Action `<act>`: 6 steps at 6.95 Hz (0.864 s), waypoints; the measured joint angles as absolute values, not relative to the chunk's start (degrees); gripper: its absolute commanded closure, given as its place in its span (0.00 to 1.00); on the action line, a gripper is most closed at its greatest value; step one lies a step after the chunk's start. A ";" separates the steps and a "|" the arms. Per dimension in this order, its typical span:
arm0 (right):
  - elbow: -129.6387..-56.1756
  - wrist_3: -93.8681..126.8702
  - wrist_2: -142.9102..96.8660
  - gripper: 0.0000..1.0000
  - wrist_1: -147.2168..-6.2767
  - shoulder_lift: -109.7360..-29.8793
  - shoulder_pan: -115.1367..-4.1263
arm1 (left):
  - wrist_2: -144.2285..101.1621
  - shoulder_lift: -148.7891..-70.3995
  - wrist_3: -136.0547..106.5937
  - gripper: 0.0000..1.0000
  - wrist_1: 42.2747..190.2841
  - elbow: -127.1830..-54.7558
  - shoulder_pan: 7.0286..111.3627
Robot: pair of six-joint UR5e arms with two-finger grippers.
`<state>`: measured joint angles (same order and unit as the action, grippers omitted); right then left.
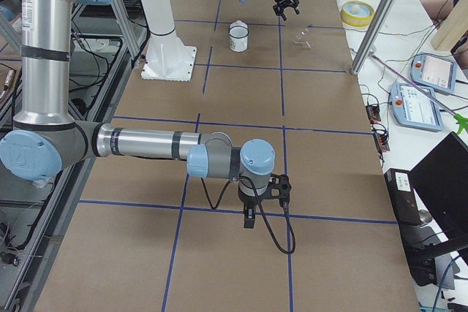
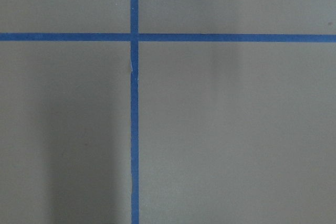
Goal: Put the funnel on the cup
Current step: 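Move the left gripper to the glass funnel and grasp it, then lift the glass funnel and carry it over the open mug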
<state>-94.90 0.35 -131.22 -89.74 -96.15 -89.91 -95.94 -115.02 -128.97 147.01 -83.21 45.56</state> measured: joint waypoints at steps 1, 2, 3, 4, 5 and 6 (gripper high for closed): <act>-94.91 0.35 -131.22 0.00 -89.73 -96.15 -89.91 | -94.92 -117.64 -130.44 0.00 147.66 -79.51 45.51; -94.92 0.35 -131.22 0.00 -89.74 -96.15 -89.91 | -93.93 -119.94 -131.01 0.00 148.44 -75.79 45.44; -94.91 0.35 -131.22 0.00 -89.74 -96.15 -89.91 | -93.21 -121.52 -131.16 0.02 149.99 -72.51 45.47; -94.90 0.35 -131.22 0.00 -89.74 -96.15 -89.91 | -92.29 -123.36 -131.23 0.02 151.63 -69.13 45.51; -94.90 0.35 -131.22 0.00 -89.74 -96.15 -89.91 | -91.64 -124.78 -131.30 0.06 152.54 -67.00 45.52; -94.90 0.35 -131.22 0.00 -89.74 -96.15 -89.91 | -91.37 -125.95 -131.36 0.24 152.94 -65.73 45.53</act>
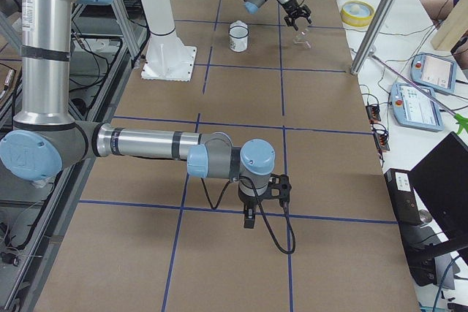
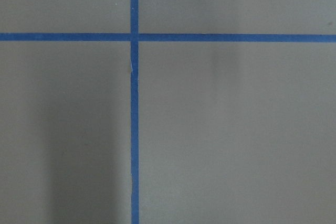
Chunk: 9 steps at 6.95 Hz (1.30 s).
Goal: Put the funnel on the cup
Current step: 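Lift the glass funnel and carry it over the open mug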
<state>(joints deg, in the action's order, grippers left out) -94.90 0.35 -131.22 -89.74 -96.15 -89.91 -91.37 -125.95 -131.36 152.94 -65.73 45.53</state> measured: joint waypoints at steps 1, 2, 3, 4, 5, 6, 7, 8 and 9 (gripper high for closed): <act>-94.92 0.35 -131.22 0.00 -89.74 -96.15 -89.91 | -91.28 -126.90 -131.38 0.48 153.29 -64.84 45.53; -94.92 0.35 -131.22 0.00 -89.74 -96.15 -89.91 | -91.24 -127.39 -131.39 0.60 153.73 -64.24 45.53; -94.92 0.35 -131.22 0.00 -89.74 -96.15 -89.91 | -91.24 -127.66 -131.38 1.00 153.97 -63.67 45.51; -94.92 0.35 -131.22 0.00 -89.74 -96.15 -89.91 | -91.23 -127.92 -131.33 1.00 154.09 -63.15 45.47; -94.91 0.35 -131.22 0.00 -89.74 -96.15 -89.91 | -91.23 -128.12 -131.30 1.00 154.14 -62.94 45.46; -94.90 0.35 -131.22 0.00 -89.74 -96.15 -89.91 | -91.22 -128.23 -131.28 1.00 154.17 -62.93 45.53; -94.90 0.35 -131.22 0.00 -89.74 -96.15 -89.91 | -91.25 -128.39 -131.18 1.00 154.09 -63.43 45.79; -94.90 0.35 -131.22 0.00 -89.74 -96.15 -89.91 | -91.51 -128.61 -130.92 1.00 153.26 -65.38 46.48; -94.92 0.35 -131.22 0.00 -89.74 -96.15 -89.91 | -92.32 -128.73 -130.63 1.00 149.86 -69.26 47.41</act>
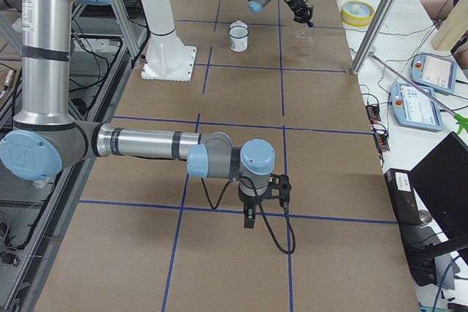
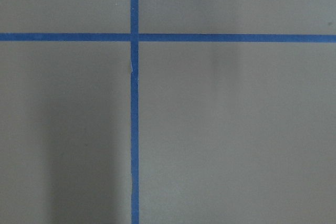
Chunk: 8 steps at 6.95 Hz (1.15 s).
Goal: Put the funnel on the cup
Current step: 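Lift the glass funnel and carry it over the open mug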
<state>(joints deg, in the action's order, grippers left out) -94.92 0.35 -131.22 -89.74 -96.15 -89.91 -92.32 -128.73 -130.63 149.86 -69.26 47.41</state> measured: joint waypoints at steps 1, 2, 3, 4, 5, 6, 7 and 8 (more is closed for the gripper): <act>-94.92 0.35 -131.22 0.00 -89.74 -96.15 -89.91 | -94.30 -128.80 -130.42 1.00 143.51 -74.49 48.08; -94.92 0.35 -131.22 0.00 -89.74 -96.15 -89.91 | -97.32 -128.82 -129.52 1.00 135.00 -80.92 48.43; -94.92 0.35 -131.22 0.00 -89.73 -96.15 -89.91 | -99.94 -128.81 -127.31 1.00 122.54 -89.64 48.41; -94.92 0.35 -131.22 0.00 -89.74 -96.15 -89.91 | -101.51 -128.96 -125.42 1.00 108.62 -98.79 47.81; -94.92 0.35 -131.22 0.00 -89.74 -96.15 -89.91 | -102.63 -129.74 -124.64 1.00 95.54 -105.74 45.61; -94.92 0.35 -131.22 0.00 -89.74 -96.15 -89.91 | -103.09 -131.25 -124.39 1.00 84.97 -109.24 42.28; -94.92 0.35 -131.22 0.00 -89.74 -96.15 -89.91 | -103.25 -132.65 -124.31 1.00 76.12 -111.29 38.40; -94.92 0.35 -131.22 0.00 -89.74 -96.15 -89.91 | -103.25 -133.22 -124.09 1.00 69.38 -112.64 34.86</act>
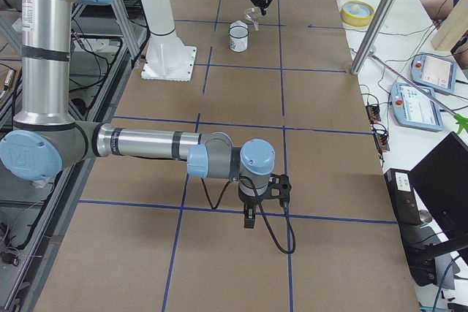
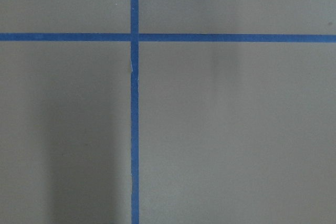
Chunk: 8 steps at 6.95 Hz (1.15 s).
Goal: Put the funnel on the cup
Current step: 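Lower the funnel into the mug's mouth with the left gripper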
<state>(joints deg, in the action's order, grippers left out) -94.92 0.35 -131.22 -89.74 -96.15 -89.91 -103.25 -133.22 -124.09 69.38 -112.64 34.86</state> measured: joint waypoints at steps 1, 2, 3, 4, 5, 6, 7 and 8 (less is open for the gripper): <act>-94.92 0.35 -131.22 0.00 -89.73 -96.15 -89.91 | -103.22 -133.39 -123.19 1.00 64.23 -113.28 32.40; -94.92 0.35 -131.22 0.00 -89.74 -96.15 -89.91 | -103.15 -133.19 -121.86 1.00 61.11 -113.46 30.74; -94.92 0.35 -131.22 0.00 -89.74 -96.15 -89.91 | -103.02 -132.82 -120.52 1.00 59.88 -113.35 29.94; -94.92 0.35 -131.22 0.00 -89.74 -96.15 -89.91 | -102.80 -132.61 -119.22 1.00 59.55 -112.95 29.63; -94.92 0.35 -131.22 0.00 -89.74 -96.15 -89.91 | -102.57 -132.60 -118.19 1.00 59.72 -111.90 29.50; -94.92 0.35 -131.22 0.00 -89.74 -96.15 -89.91 | -102.51 -132.58 -117.18 1.00 60.63 -110.29 29.30; -94.92 0.35 -131.22 0.00 -89.74 -96.15 -89.91 | -102.49 -132.43 -116.66 1.00 62.01 -108.70 28.80; -94.91 0.35 -131.22 0.00 -89.74 -96.15 -89.91 | -102.50 -132.21 -116.46 1.00 63.01 -107.53 27.94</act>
